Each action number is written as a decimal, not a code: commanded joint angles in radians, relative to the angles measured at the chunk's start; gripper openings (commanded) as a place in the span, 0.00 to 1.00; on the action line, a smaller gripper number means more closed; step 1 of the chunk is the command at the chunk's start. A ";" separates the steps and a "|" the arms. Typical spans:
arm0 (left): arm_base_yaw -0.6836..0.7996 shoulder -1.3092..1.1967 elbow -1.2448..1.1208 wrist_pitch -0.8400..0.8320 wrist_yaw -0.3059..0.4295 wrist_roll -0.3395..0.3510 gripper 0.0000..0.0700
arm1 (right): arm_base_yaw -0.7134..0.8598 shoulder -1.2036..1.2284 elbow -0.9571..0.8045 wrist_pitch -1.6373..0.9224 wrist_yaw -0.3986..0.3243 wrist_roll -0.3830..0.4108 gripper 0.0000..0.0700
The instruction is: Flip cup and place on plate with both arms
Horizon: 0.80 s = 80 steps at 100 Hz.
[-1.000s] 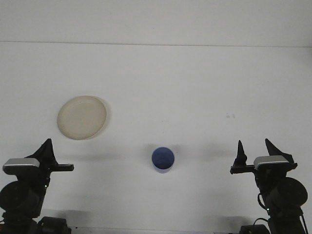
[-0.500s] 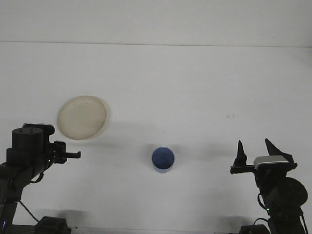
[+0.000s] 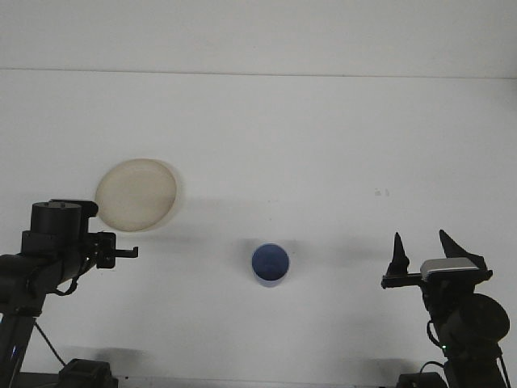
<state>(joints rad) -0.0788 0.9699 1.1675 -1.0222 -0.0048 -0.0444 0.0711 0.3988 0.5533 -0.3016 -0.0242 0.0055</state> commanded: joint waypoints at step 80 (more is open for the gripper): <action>-0.235 0.145 0.135 -0.048 0.059 -0.126 0.83 | 0.002 0.001 0.008 0.010 -0.002 0.013 0.81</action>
<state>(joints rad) -0.2642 1.0767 1.2648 -1.0859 0.0380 -0.1322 0.0711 0.3988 0.5533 -0.3016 -0.0242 0.0055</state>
